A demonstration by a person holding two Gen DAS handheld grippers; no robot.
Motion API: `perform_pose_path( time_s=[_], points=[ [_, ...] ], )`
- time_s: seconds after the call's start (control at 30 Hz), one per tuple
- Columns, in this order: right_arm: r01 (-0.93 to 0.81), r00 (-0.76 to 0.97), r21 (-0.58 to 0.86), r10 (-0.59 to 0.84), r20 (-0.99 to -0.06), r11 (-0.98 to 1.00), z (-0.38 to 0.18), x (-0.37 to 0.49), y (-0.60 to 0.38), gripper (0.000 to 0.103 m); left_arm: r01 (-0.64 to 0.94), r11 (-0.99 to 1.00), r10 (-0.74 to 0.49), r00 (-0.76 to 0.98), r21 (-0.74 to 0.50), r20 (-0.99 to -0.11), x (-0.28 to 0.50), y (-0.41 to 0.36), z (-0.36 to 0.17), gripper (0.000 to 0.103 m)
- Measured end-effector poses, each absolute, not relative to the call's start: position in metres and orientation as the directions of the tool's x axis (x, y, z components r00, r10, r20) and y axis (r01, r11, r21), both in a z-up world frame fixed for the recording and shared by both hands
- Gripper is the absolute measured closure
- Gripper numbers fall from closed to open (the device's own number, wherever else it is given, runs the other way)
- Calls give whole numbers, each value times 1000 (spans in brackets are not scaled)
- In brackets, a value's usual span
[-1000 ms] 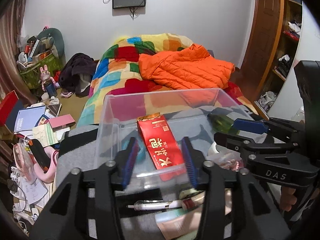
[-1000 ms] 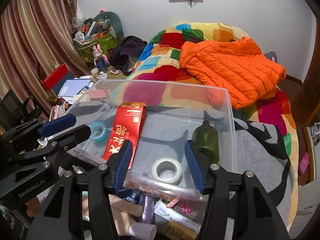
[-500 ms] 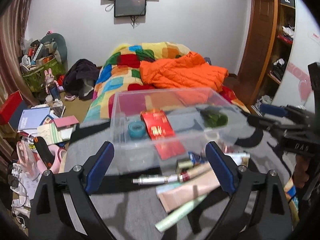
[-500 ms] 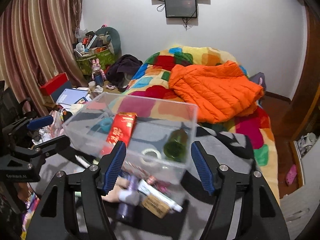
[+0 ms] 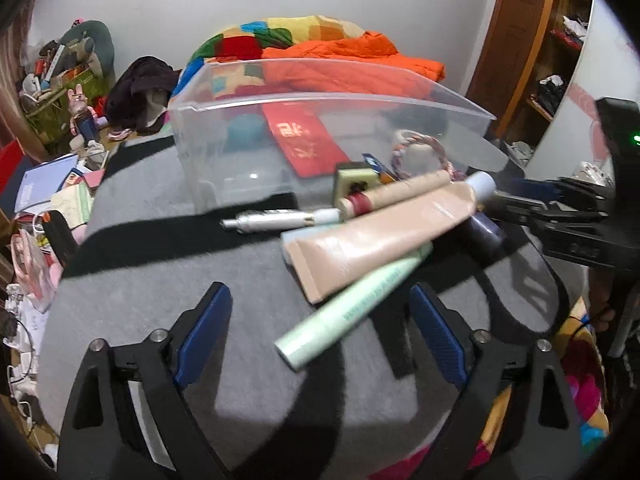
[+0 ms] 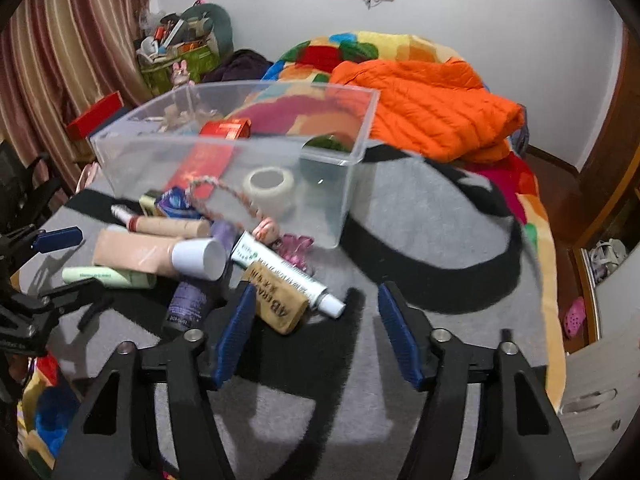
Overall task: Organize objects
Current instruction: 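Grasp the mint-green tube with the left gripper while the right grasps the beige stick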
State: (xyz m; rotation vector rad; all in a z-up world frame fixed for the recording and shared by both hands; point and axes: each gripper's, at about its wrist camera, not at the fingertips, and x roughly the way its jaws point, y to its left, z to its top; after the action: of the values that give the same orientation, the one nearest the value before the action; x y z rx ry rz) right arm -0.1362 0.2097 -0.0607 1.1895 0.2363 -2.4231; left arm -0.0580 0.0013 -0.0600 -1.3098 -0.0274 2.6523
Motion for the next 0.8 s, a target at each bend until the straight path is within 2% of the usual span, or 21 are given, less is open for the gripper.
perform_pose_path(
  time_s=[0.1, 0.17, 0.2, 0.3, 0.4, 0.53, 0.67, 0.8],
  points=[
    [463, -547, 23, -306, -779, -886, -62, -132, 204, 59, -178, -980, 177, -600, -86, -780, -52, 8, -60, 33],
    [486, -548, 9, -312, -776, -874, -63, -127, 201, 70, -198, -976, 189, -601, -84, -777, -47, 12, -59, 42],
    [495, -546, 5, -315, -777, -869, -63, -124, 200, 72, -206, -975, 190, -601, -80, -776, -44, 15, -58, 51],
    [518, -546, -13, -319, -775, -855, -62, -113, 199, 77, -252, -961, 241, -579, -110, -779, -38, 21, -55, 64],
    [534, -526, 13, -344, -777, -845, -59, -106, 201, 78, -306, -940, 304, -552, -151, -776, -31, 28, -52, 65],
    [547, -487, 66, -382, -785, -834, -60, -106, 203, 78, -316, -943, 271, -560, -101, -783, -35, 37, -55, 65],
    [532, -512, 26, -346, -786, -846, -60, -108, 197, 78, -292, -952, 250, -570, -91, -783, -51, 39, -56, 65],
    [542, -522, 45, -378, -765, -839, -53, -106, 195, 78, -293, -952, 247, -576, -85, -779, -66, 45, -60, 65]
  ],
)
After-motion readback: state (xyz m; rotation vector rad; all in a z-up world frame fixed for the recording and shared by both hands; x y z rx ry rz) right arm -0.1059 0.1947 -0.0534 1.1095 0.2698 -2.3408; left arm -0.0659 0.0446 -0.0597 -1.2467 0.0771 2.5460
